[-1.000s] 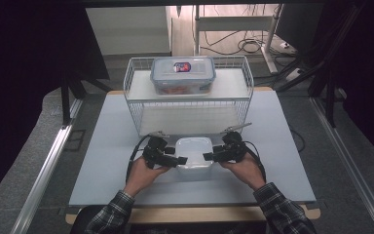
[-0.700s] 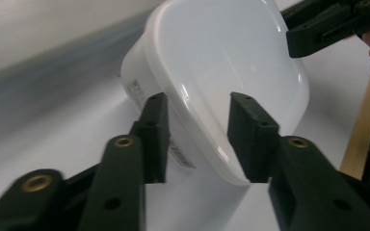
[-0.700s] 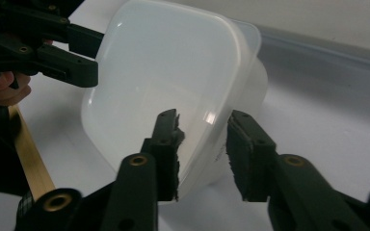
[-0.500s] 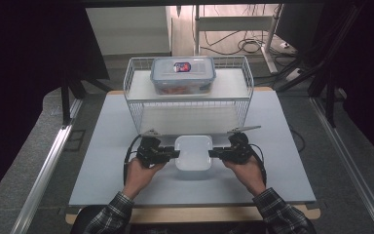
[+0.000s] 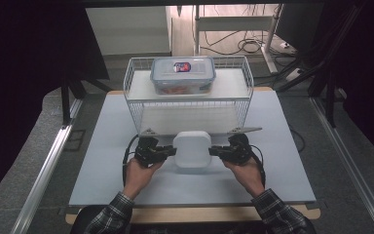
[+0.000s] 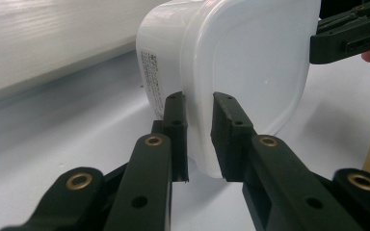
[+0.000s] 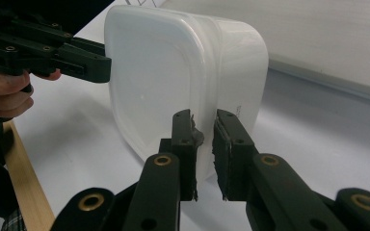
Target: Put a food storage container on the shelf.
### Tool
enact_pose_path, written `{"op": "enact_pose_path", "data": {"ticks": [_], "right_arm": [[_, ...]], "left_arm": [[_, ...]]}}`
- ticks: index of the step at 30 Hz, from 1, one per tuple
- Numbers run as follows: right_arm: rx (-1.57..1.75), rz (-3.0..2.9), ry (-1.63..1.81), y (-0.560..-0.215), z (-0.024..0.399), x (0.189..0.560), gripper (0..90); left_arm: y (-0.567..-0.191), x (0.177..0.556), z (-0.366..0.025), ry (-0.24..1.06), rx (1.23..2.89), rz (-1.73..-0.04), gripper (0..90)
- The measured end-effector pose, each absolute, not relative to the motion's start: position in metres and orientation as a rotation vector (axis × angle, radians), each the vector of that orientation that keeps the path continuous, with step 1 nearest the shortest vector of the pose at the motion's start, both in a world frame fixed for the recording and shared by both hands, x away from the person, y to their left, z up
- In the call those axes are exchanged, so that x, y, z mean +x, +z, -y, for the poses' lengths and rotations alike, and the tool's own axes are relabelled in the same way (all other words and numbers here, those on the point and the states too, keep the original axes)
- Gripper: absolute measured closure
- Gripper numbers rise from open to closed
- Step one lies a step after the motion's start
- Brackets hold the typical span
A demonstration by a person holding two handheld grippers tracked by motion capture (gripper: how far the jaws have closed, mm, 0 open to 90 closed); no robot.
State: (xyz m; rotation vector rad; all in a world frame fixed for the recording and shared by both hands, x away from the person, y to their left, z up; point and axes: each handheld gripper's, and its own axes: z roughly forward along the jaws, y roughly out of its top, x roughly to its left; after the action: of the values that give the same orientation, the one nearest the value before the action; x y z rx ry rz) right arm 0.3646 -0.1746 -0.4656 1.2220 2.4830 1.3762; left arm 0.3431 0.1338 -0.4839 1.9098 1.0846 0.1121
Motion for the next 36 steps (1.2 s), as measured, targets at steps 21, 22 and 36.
{"op": "enact_pose_path", "data": {"ticks": [21, 22, 36], "right_arm": [[1.07, -2.405, 1.459, -0.419, 0.164, 0.364, 79.2], [1.07, -2.405, 1.459, -0.419, 0.164, 0.364, 79.2], [0.94, -2.319, 1.504, -0.369, 0.157, 0.365, 79.2]], "left_arm": [[-0.434, 0.337, -0.149, 0.242, 1.828, -1.02, 77.3], [-0.434, 0.337, -0.149, 0.242, 1.828, -1.02, 77.3], [-0.379, 0.335, -0.154, 0.377, 1.798, -0.948, 77.2]]}}
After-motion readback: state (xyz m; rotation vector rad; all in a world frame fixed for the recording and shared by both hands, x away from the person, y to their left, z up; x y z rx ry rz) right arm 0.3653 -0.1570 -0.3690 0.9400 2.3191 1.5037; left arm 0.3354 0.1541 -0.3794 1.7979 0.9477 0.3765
